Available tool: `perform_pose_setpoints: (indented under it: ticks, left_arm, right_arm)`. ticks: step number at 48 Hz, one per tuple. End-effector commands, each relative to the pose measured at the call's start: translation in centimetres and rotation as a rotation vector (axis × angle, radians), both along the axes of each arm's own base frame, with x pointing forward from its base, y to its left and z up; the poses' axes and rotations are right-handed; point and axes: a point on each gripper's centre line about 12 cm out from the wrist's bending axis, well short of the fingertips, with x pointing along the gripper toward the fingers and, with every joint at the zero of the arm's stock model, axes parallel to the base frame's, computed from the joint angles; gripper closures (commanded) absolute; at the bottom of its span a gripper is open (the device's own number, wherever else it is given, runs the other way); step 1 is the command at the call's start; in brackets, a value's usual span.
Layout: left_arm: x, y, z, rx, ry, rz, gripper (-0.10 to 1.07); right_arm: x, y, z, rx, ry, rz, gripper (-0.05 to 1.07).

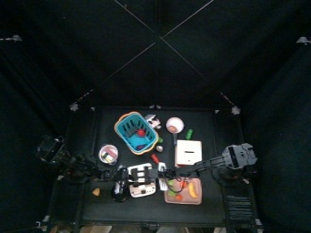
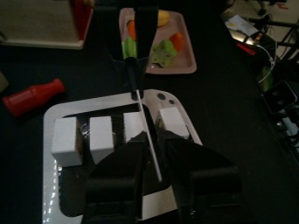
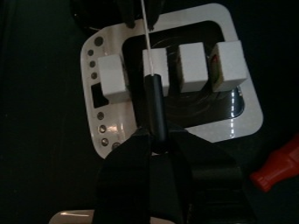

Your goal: Place pairing knife back in holder

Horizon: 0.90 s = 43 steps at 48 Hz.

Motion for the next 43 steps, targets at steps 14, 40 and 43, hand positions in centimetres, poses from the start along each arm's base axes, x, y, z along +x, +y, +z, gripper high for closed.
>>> perform_pose_setpoints:
  ticks: [14, 40, 43]
  left_arm:
    - [-0.6, 2.0, 4.2, -0.031, -0.178, 0.056, 0.13]
    - [-4.4, 9.2, 10.1, -0.005, -0.44, 0.239, 0.14]
    - [-4.7, 9.9, 10.8, -0.002, -0.459, 0.265, 0.14]
  right_arm:
    - [-1.0, -0.5, 4.3, 0.024, -0.058, -0.029, 0.61]
    - [-3.5, -6.6, 10.2, 0.193, 0.067, -0.292, 0.61]
    - [-3.6, -7.4, 10.9, 0.218, 0.084, -0.321, 0.61]
